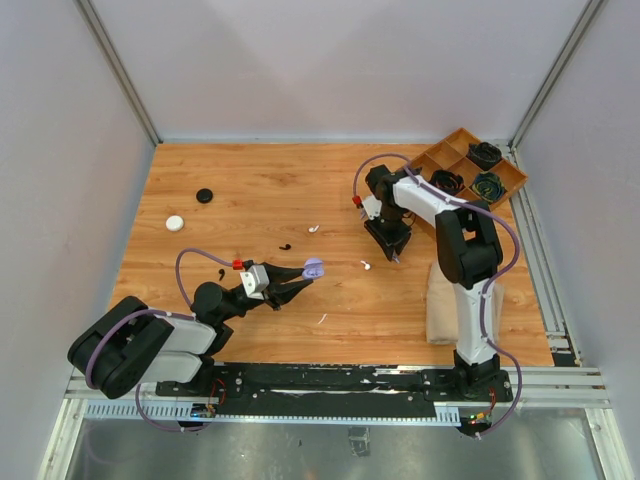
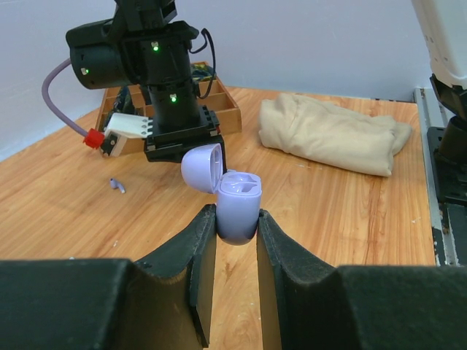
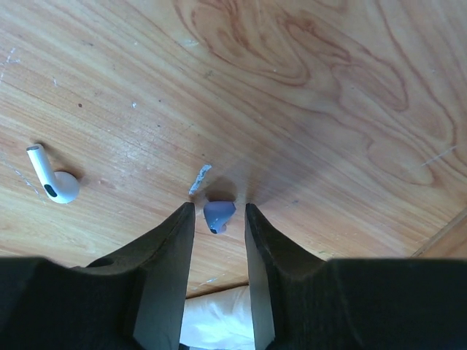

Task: Insert the wireless bluetooth earbuds into the charging case
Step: Pick up the earbud from the center of the board.

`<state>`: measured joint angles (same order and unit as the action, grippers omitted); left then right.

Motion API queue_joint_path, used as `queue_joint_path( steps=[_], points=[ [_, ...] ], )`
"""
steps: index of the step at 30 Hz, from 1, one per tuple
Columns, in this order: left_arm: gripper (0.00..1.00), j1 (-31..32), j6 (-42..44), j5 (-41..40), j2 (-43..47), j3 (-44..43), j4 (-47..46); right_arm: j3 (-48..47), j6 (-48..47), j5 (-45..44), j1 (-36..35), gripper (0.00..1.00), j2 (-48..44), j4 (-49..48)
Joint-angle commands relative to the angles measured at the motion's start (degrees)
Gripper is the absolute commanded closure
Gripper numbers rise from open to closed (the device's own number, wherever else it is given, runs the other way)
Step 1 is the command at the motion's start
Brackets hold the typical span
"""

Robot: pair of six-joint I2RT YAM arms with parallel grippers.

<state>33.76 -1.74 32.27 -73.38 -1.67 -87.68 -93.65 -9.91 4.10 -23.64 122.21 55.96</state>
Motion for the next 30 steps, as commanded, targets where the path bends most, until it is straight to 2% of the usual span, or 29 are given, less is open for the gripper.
queue_joint_path(
  steps=[1, 8, 16, 24, 30],
  points=[
    [1.00, -0.53, 0.15, 0.96, 0.60, -1.10, -11.55, -1.60, -0.89, 0.91, -0.97, 0.66, 1.56, 2.74],
    [1.00, -0.49, -0.02, 1.13, 0.70, -1.05, -11.55, -1.24, -0.63, 0.52, -1.04, 0.69, 2.35, 2.26],
    [1.00, -0.52, -0.58, 1.24, 0.96, -0.97, -12.30, 0.22, 0.34, -0.58, -1.19, 0.79, 0.84, 1.39],
    [1.00, -0.51, -0.92, 0.28, 1.31, -1.21, -13.32, 3.59, 3.37, 0.41, -1.97, 0.83, -7.97, -2.43],
    [1.00, -0.54, -0.18, -1.42, 0.17, -2.15, -13.66, 8.15, 5.80, 1.00, -3.42, 0.84, -18.79, -7.62]
  ],
)
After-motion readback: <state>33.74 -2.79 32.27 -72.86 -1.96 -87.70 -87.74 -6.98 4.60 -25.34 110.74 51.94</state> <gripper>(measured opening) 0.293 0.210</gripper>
